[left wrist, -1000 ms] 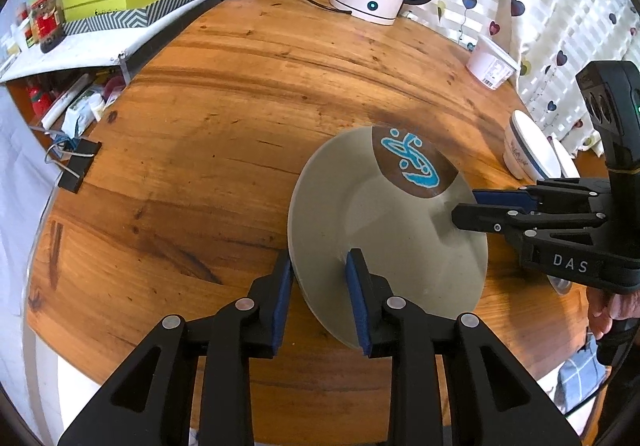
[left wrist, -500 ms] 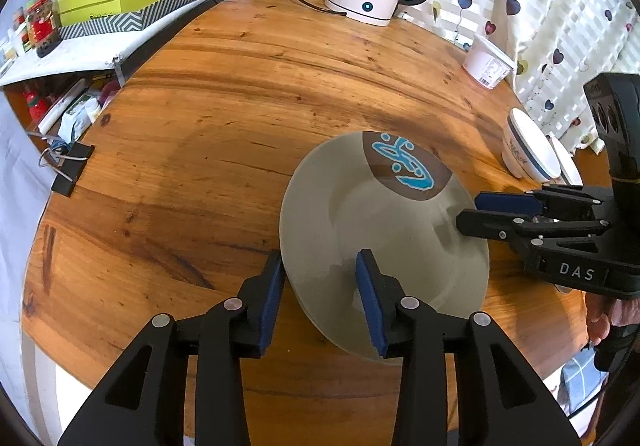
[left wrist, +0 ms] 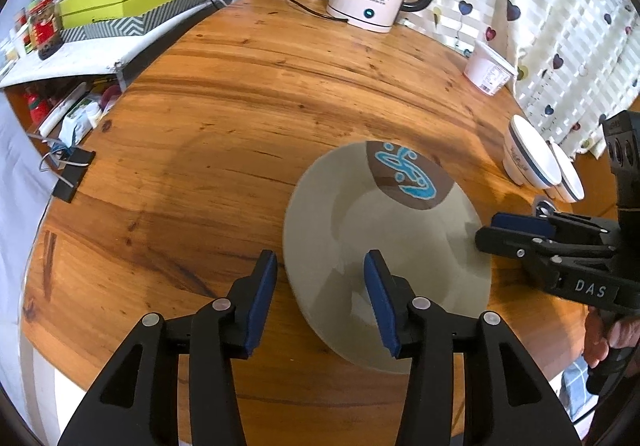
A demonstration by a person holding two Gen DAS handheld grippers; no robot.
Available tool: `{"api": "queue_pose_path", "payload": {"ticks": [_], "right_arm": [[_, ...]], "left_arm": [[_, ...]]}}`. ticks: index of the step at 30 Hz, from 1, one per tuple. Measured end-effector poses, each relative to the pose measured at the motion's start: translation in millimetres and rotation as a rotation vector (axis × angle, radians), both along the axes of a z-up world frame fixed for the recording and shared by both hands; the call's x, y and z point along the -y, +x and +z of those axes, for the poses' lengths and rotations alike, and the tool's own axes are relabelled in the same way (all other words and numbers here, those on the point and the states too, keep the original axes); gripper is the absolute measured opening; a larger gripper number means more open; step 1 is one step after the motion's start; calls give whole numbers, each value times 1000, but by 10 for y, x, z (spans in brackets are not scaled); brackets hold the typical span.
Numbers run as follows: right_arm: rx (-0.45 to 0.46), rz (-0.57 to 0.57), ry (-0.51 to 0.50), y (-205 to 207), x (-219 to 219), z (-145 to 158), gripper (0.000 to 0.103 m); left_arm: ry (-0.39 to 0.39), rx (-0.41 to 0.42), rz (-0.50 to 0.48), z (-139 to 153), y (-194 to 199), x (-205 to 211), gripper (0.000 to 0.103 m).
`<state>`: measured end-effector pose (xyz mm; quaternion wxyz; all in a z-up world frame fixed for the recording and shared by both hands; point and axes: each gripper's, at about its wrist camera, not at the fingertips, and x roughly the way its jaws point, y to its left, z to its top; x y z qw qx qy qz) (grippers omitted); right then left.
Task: Organize plates and bowls
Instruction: 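Open both grippers to release the plate on the stack, then move the right gripper to the steel bowl rim and grip it while the left tool approaches the white bowls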
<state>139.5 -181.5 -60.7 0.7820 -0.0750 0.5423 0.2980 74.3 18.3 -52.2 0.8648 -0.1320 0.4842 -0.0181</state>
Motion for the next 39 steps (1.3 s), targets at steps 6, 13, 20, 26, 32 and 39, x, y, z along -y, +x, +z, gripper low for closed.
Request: {"api": "queue_pose_path", "payload": {"ticks": [6,13,20,26,32,39], "right_arm": [[13,10,11,-79,-43,5,21],[14,27,18,-147,-82,-1,18],[17,22,23,-168,-59,14,18],[11,-8,55,-155,41,36,18],[38,-75,96,-193,235,150,29],[91,-155,168,-274,535,370,36]], "left_arm": [[23,-1,-15,14,-19,73,47],[44,2,-40,51,-77,145,53],[36,11,-54,60,-106,145,54],[41,42,-13,100,-38,9,54],[32,54,-29,119,10,18,54],[24,41,-45,71,27,62,54]]}}
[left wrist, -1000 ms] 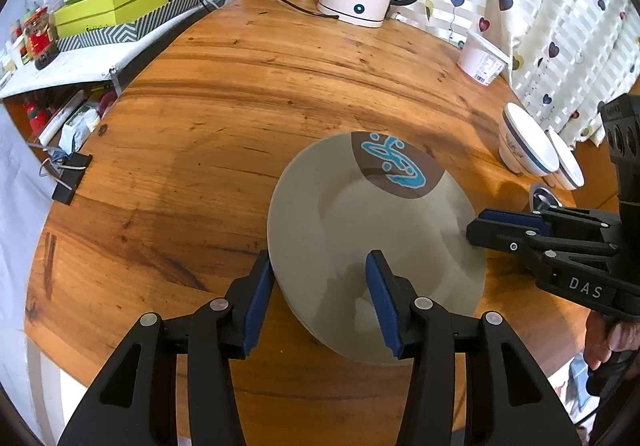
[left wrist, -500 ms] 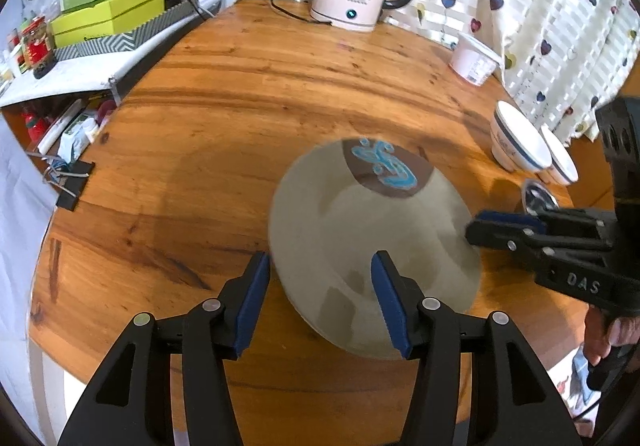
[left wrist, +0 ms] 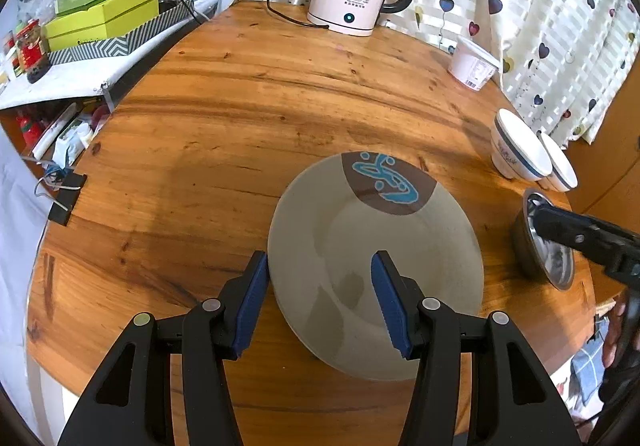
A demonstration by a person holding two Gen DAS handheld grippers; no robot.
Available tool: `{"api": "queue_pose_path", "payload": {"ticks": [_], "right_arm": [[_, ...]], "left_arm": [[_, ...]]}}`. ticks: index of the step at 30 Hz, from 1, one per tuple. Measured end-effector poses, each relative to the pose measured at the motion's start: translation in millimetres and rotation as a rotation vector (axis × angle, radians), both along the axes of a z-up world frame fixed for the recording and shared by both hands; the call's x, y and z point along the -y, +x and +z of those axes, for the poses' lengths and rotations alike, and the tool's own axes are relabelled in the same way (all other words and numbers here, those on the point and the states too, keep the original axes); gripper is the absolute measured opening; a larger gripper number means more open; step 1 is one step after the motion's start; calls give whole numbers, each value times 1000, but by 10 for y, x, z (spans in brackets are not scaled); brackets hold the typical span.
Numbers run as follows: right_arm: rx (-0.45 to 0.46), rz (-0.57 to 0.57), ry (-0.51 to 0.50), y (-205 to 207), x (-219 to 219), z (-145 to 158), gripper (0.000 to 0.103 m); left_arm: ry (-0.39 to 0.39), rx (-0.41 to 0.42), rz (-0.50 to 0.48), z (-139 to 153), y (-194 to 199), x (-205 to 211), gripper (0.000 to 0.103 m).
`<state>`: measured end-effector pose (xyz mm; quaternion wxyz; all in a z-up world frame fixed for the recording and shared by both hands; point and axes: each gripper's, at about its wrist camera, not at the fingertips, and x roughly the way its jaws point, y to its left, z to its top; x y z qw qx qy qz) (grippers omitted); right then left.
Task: Organize plates and bowls
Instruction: 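Move the right gripper to the steel bowl rim and grip it while the left tool approaches the white bowls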
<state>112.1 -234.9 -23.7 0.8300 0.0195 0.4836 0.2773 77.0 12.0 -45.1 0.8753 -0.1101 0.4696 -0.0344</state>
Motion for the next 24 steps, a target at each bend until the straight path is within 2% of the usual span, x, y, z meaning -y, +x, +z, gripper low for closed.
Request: {"api": "queue_pose_path", "payload": {"ticks": [4,9,24], "right_arm": [[17,-22,26,-53,120,97,39],[37,-49,20,-111,225,132,39],[36,-94,50,-147,539,122,40]], "left_arm": [[9,8,30,12,26,-53,54],[16,-17,-2,-48,56,37,54],[106,-31,-1,-55,66,181,56]]}}
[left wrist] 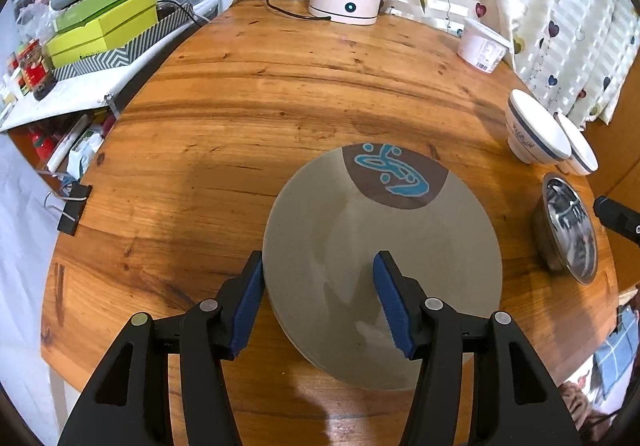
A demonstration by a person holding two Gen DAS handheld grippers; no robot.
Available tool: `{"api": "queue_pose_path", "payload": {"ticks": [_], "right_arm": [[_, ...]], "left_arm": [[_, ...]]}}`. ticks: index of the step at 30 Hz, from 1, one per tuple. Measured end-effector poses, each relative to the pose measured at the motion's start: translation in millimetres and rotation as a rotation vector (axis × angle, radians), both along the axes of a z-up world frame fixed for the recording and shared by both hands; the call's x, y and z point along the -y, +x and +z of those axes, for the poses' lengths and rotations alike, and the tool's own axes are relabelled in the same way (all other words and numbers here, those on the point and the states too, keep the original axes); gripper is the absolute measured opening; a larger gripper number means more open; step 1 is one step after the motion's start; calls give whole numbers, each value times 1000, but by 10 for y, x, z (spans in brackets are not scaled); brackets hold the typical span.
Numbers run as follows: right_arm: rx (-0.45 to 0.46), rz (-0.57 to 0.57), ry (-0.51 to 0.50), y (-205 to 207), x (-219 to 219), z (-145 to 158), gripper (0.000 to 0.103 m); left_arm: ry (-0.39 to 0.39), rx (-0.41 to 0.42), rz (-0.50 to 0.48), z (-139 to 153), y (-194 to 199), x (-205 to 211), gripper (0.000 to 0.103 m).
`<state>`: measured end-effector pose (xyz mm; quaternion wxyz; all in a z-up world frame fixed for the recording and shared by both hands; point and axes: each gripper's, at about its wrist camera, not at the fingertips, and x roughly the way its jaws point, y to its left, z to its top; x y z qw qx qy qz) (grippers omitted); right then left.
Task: Organize plates and bowls
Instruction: 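Move the right gripper to the steel bowl rim and grip it while the left tool approaches the white bowls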
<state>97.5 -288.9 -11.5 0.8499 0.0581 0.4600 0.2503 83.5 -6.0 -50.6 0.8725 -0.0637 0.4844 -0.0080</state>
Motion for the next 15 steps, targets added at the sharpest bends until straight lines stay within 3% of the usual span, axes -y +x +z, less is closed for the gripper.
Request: {"api": "queue_pose_path", "payload": {"ticks": [9,15], "right_arm": [[24,-36,13,-86,225,86,40],[39,-77,21,-174,447,170,40]], "left_arm": [[-19,47,33,167,-105,-59,56],[-48,104,-4,392,-145,68,56]]}}
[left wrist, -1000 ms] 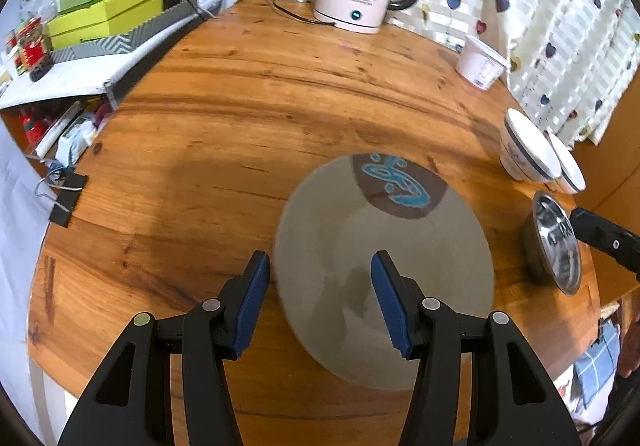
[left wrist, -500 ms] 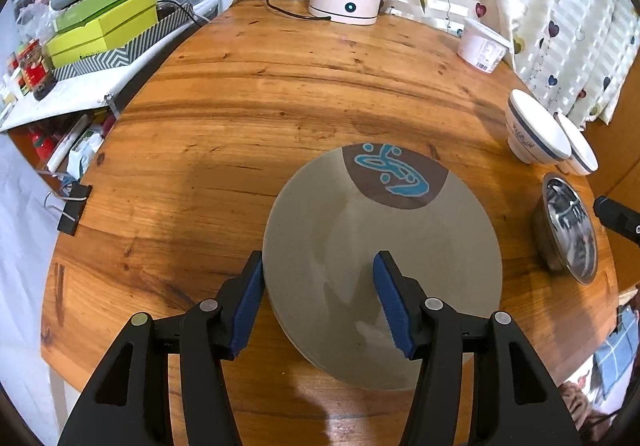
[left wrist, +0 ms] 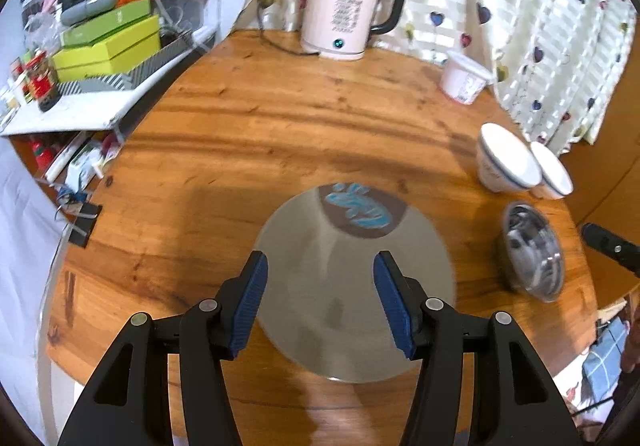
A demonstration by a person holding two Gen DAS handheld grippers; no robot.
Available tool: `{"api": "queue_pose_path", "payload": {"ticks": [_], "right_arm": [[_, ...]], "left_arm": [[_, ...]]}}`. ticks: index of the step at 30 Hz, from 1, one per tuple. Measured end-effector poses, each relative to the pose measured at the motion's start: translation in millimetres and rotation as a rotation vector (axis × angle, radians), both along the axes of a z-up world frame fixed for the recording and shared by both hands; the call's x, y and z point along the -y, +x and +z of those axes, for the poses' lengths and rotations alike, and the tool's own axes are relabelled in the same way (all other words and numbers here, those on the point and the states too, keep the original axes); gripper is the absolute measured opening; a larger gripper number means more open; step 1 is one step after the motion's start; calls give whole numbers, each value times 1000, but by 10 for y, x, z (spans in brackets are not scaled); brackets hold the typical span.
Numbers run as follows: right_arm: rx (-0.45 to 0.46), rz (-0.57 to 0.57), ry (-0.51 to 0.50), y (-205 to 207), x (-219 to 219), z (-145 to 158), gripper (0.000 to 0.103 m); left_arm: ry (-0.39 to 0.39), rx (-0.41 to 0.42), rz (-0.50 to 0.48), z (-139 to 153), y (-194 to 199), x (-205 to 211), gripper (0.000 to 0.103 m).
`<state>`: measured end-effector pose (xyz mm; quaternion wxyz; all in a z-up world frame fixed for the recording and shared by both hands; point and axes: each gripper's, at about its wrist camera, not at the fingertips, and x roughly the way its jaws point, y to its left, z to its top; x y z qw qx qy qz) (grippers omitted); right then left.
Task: Organize plates and bowls
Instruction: 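Move the right gripper to the steel bowl rim and grip it while the left tool approaches the white bowls, then grip the white bowls with the left gripper while the right gripper holds the steel bowl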
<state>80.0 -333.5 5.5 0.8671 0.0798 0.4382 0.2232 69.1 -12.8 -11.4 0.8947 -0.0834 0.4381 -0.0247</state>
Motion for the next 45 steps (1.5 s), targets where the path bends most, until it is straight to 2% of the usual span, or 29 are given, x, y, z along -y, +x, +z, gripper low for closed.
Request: {"api": "queue_pose_path", "payload": {"ticks": [5,16,30,35,38,45], "right_arm": [[13,-29,18,-35,143,49,44],[10,-76,62,11,316,30,44],[-24,-113,92,158,467,-62,44],[-29,-116,119,237,483,-82,44],[-33,-129,128,276,515,-105,44],[-57,-188,140,421,641,-168,44]], "left_arm": [[-43,17,-62,111,48,154,56],[-88,27,-152,237,252,445,56],[-99,-3,-250,264,536,903,56],[-175,-32,-266,262,665,947,56],[-146,-25,-294,291,703,1058,56],[-133,-34,-341,304,874,1242,56]]}}
